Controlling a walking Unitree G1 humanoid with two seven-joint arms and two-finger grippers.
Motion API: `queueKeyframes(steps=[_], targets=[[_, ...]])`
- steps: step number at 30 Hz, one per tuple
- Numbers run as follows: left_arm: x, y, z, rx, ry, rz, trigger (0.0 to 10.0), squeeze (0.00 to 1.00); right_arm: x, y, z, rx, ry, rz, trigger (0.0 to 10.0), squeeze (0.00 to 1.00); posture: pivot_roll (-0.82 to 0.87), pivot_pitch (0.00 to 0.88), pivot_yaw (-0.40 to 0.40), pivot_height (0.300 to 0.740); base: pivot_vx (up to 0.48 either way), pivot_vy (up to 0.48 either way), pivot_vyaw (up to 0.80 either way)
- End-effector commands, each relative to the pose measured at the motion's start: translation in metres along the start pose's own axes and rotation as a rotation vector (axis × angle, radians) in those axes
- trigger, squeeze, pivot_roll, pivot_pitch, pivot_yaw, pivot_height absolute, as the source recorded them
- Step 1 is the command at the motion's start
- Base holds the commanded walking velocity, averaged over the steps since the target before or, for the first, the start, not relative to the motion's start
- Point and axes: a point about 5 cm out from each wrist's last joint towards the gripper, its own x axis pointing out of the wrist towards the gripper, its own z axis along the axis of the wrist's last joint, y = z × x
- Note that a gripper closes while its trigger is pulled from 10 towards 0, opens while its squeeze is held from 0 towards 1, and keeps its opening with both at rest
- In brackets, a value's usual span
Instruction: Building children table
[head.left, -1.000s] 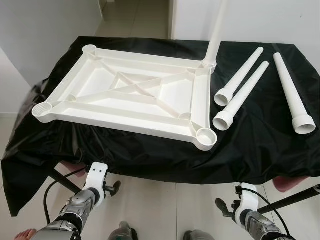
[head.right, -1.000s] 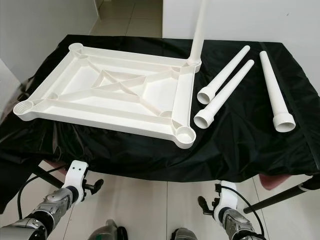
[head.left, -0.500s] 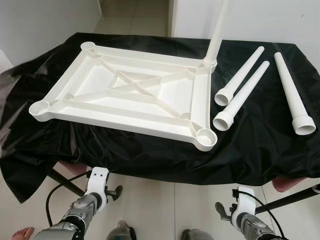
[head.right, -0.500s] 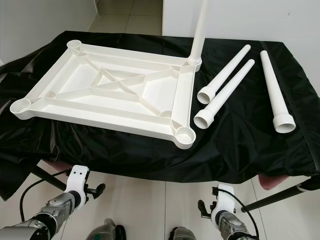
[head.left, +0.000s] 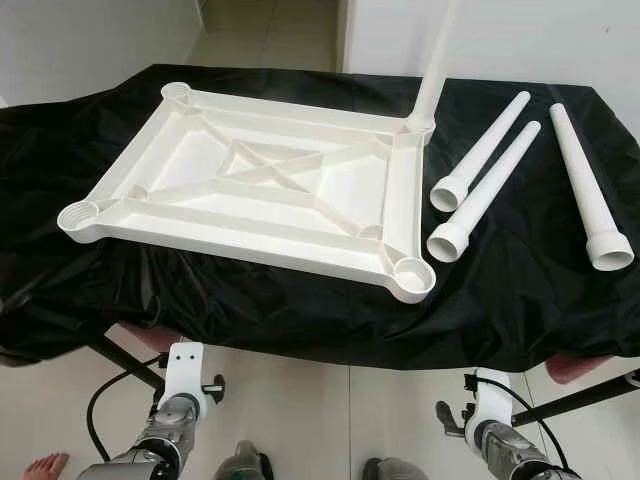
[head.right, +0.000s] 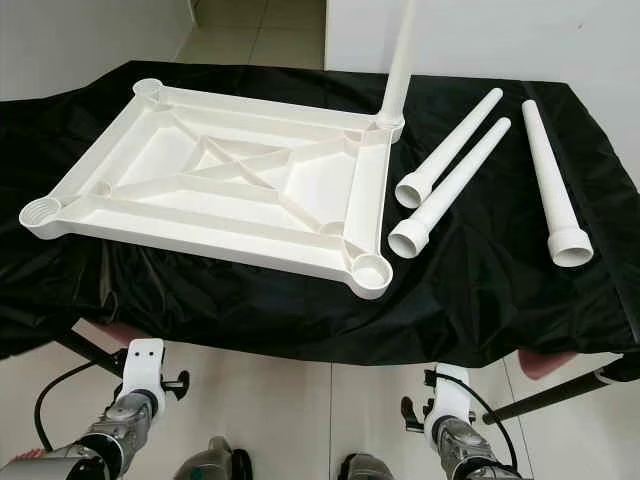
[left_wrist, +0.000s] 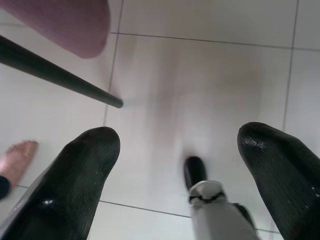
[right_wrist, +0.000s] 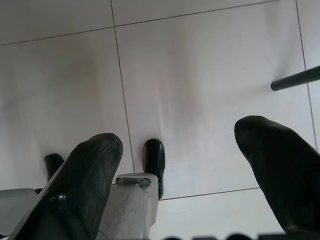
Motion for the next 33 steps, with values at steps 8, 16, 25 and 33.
queueKeyframes(steps=[8,16,25,33], targets=[[-0.003,-0.006,-0.013,-0.032,0.032,-0.015,10.0,0.0,-0.005,-0.001,-0.023,0.044,0.08,0.008,10.0,0.0,0.04,0.052,-0.014,0.74,0.0,0.0,0.0],[-0.003,-0.005,-0.01,-0.053,-0.006,0.016,10.0,0.0,-0.009,-0.009,-0.032,0.043,0.107,-0.007,10.0,0.0,0.04,0.058,-0.013,0.74,0.0,0.0,0.0],[-0.003,-0.007,-0.011,0.0,-0.01,0.056,10.0,0.0,-0.01,-0.018,-0.026,0.047,0.088,-0.031,10.0,0.0,0.02,0.064,-0.008,0.74,0.0,0.0,0.0],[-0.003,-0.011,-0.011,-0.097,-0.012,0.05,10.0,0.0,-0.011,-0.024,-0.027,0.045,0.091,-0.045,10.0,0.0,0.01,0.07,-0.011,0.74,0.0,0.0,0.0]])
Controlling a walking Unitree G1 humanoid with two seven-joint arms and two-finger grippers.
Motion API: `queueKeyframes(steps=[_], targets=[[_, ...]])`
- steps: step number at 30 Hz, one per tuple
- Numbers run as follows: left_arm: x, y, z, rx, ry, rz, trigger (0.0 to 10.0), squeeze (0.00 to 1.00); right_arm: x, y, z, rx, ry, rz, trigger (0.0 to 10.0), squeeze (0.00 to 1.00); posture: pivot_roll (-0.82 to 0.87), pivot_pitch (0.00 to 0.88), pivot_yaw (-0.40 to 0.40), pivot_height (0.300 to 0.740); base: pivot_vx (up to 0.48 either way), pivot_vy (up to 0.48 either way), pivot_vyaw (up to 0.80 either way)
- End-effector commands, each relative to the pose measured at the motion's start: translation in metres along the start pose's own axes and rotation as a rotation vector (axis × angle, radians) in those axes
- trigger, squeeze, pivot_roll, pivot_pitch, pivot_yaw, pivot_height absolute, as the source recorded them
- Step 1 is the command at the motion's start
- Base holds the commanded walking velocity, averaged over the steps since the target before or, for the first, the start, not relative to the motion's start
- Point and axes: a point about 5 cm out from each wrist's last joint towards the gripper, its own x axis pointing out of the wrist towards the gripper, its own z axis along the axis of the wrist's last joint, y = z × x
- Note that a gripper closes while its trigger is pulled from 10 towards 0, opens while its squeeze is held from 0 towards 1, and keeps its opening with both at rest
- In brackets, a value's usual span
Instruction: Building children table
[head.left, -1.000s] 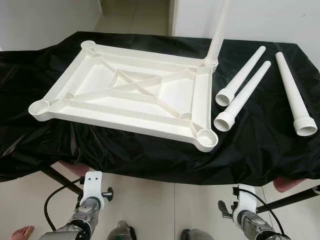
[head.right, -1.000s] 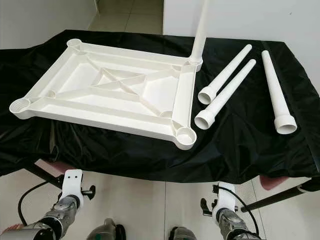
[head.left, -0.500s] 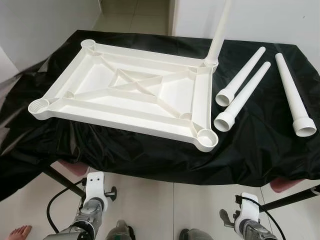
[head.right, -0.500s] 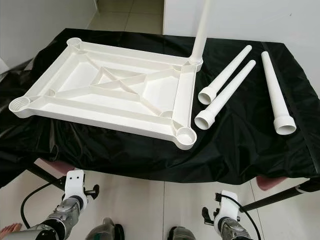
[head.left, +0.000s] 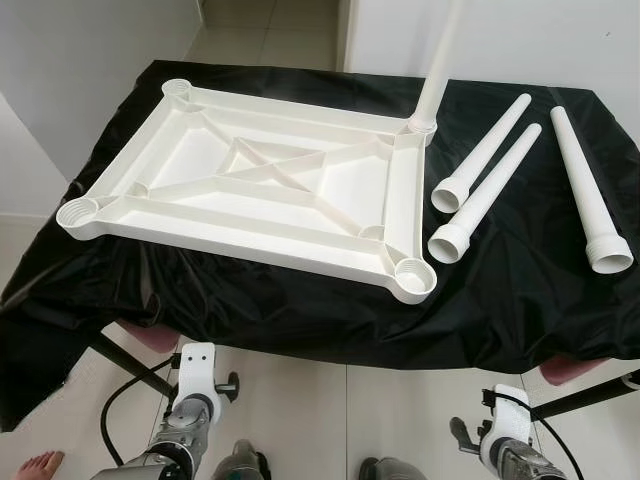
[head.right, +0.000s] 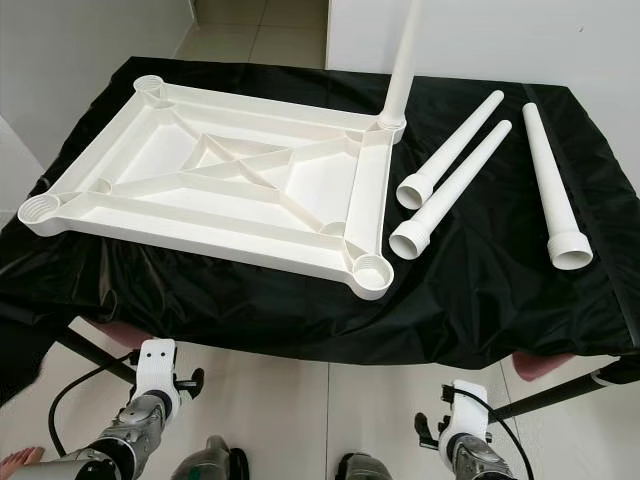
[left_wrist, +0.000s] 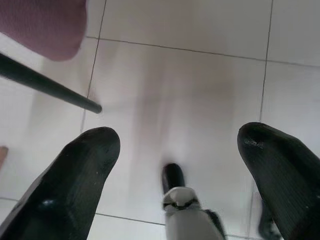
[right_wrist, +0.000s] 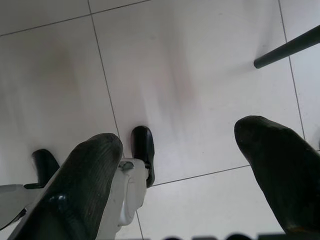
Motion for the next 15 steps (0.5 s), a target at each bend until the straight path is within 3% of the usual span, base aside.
queueKeyframes(steps=[1,2,15], targets=[[-0.003,0.002,-0.011,-0.09,0.033,0.06,10.0,0.0,-0.002,-0.002,-0.011,0.002,0.038,-0.004,10.0,0.0,0.01,0.071,-0.011,0.74,0.0,0.0,0.0],[-0.003,0.001,-0.013,-0.119,0.036,0.047,10.0,0.0,-0.003,-0.001,-0.012,0.001,0.039,0.002,10.0,0.0,0.01,0.07,-0.012,0.74,0.0,0.0,0.0],[-0.006,-0.003,-0.022,-0.037,0.076,0.011,10.0,0.0,-0.002,0.014,-0.017,-0.078,0.057,0.079,10.0,0.0,0.02,0.086,-0.024,0.74,0.0,0.0,0.0]])
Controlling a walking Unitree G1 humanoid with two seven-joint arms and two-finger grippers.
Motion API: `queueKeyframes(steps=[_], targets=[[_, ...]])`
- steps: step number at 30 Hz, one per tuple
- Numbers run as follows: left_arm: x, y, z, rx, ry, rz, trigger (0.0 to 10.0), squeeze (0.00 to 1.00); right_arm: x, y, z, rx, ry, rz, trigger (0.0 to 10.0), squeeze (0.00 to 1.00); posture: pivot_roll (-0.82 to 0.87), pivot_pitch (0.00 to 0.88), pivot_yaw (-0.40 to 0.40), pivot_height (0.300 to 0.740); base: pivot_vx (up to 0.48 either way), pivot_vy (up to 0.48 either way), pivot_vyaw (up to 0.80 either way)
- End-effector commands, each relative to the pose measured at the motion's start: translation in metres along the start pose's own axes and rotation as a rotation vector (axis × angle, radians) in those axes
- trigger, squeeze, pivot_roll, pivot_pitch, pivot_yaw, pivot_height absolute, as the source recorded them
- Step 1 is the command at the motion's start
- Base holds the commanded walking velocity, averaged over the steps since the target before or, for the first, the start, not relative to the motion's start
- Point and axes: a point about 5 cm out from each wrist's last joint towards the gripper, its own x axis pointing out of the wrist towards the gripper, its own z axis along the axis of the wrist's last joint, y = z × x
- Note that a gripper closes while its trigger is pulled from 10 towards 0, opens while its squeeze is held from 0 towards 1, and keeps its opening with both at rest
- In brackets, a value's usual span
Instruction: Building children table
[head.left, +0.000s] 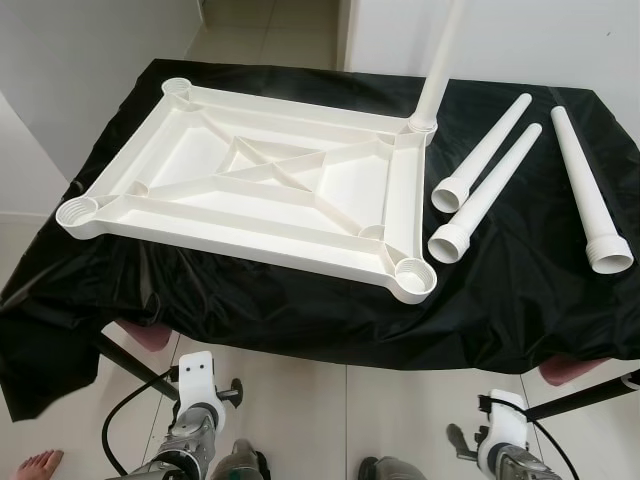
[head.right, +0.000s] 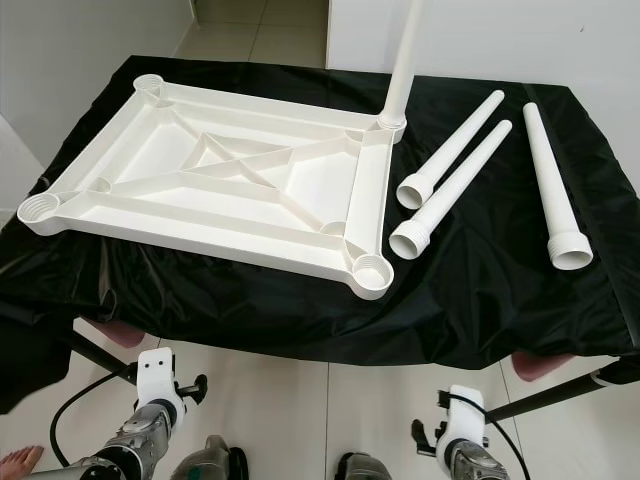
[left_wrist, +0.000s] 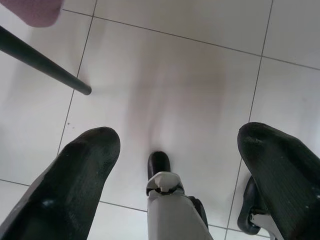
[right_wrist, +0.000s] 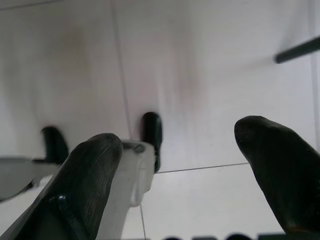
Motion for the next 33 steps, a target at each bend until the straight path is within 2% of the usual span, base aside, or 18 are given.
queueKeyframes(steps=[1,12,20,27,33], targets=[[-0.003,0.003,-0.01,0.022,0.042,0.011,10.0,0.0,-0.001,0.002,-0.006,-0.005,0.021,0.016,10.0,0.0,0.03,0.083,-0.036,0.74,0.0,0.0,0.0],[-0.003,0.004,-0.011,0.037,0.047,0.023,10.0,0.0,0.0,0.009,-0.008,0.034,0.023,0.071,10.0,0.0,0.04,0.067,-0.026,0.74,0.0,0.0,0.0],[-0.002,0.009,-0.01,0.028,0.065,0.03,10.0,0.0,0.002,0.019,-0.005,0.103,-0.007,0.115,10.0,0.0,-0.01,0.048,0.045,0.74,0.0,0.0,0.0],[-0.001,0.011,-0.007,0.038,0.065,0.032,10.0,0.0,0.002,0.023,-0.007,0.132,-0.005,0.098,10.0,0.0,-0.03,0.053,0.06,0.74,0.0,0.0,0.0],[0.0,0.009,-0.003,0.028,0.064,0.034,10.0,0.0,0.002,0.025,-0.011,0.226,-0.009,0.039,10.0,0.0,-0.02,0.056,0.069,0.74,0.0,0.0,0.0]])
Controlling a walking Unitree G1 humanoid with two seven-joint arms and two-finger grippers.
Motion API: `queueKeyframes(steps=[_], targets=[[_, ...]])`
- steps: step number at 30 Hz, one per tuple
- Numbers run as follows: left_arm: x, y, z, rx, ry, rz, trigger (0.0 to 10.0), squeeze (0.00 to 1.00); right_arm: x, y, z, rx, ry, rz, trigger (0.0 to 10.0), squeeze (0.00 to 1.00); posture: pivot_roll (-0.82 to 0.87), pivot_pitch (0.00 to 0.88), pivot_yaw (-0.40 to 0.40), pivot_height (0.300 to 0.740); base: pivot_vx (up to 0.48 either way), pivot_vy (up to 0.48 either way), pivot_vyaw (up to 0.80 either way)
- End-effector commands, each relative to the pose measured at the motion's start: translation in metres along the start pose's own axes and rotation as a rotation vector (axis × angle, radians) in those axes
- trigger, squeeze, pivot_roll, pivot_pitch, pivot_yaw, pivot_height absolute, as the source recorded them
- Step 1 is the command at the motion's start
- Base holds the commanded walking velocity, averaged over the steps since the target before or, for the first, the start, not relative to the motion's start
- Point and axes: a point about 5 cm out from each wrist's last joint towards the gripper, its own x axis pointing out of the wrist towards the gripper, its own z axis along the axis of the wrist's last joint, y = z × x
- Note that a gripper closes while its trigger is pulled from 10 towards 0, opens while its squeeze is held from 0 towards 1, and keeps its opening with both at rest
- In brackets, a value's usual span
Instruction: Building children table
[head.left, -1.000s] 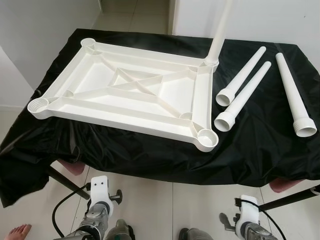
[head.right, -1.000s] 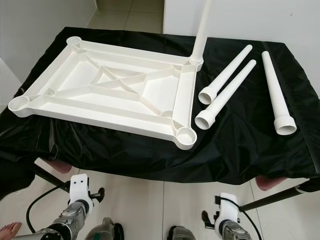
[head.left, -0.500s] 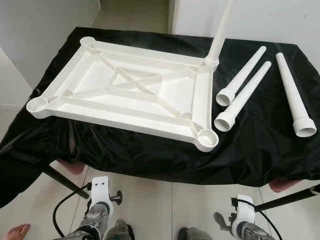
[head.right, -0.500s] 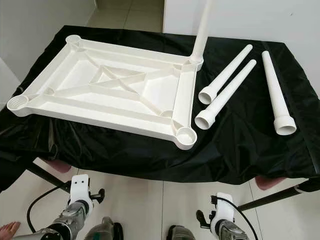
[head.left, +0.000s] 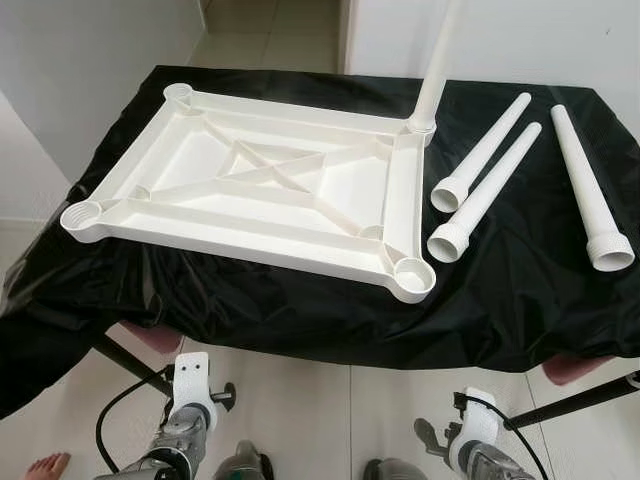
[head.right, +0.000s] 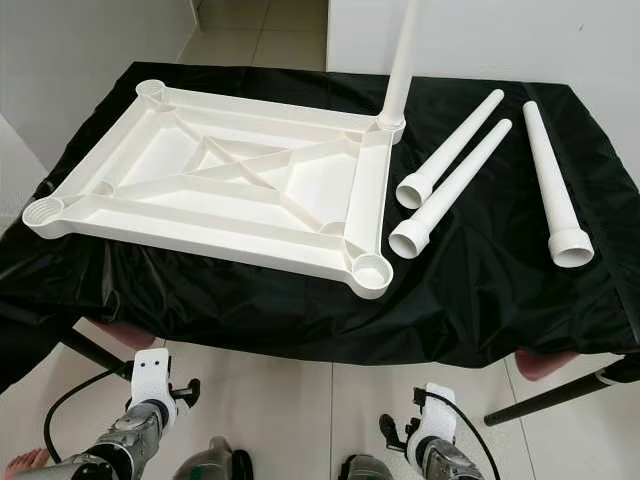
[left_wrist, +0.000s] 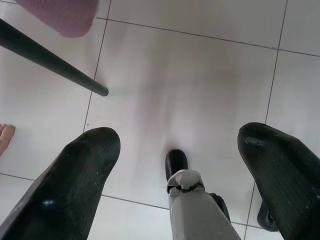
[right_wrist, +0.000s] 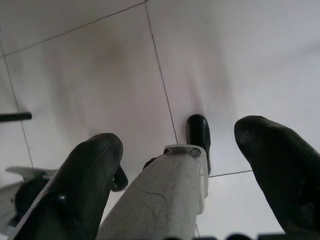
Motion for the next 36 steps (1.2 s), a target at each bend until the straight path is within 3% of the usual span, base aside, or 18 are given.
queueKeyframes(steps=[1,12,36], targets=[[-0.001,0.001,-0.005,-0.002,0.031,0.019,10.0,0.0,-0.002,-0.001,-0.008,0.039,0.018,-0.022,10.0,0.0,-0.02,0.056,0.069,0.74,0.0,0.0,0.0],[0.0,0.001,-0.003,-0.003,0.034,0.023,10.0,0.0,-0.004,0.0,-0.019,0.119,0.036,-0.036,10.0,0.0,-0.01,0.056,0.056,0.74,0.0,0.0,0.0],[-0.001,0.002,-0.006,0.012,0.043,0.032,10.0,0.0,-0.003,0.0,-0.018,0.053,0.059,-0.029,10.0,0.0,0.0,0.067,0.038,0.74,0.0,0.0,0.0]])
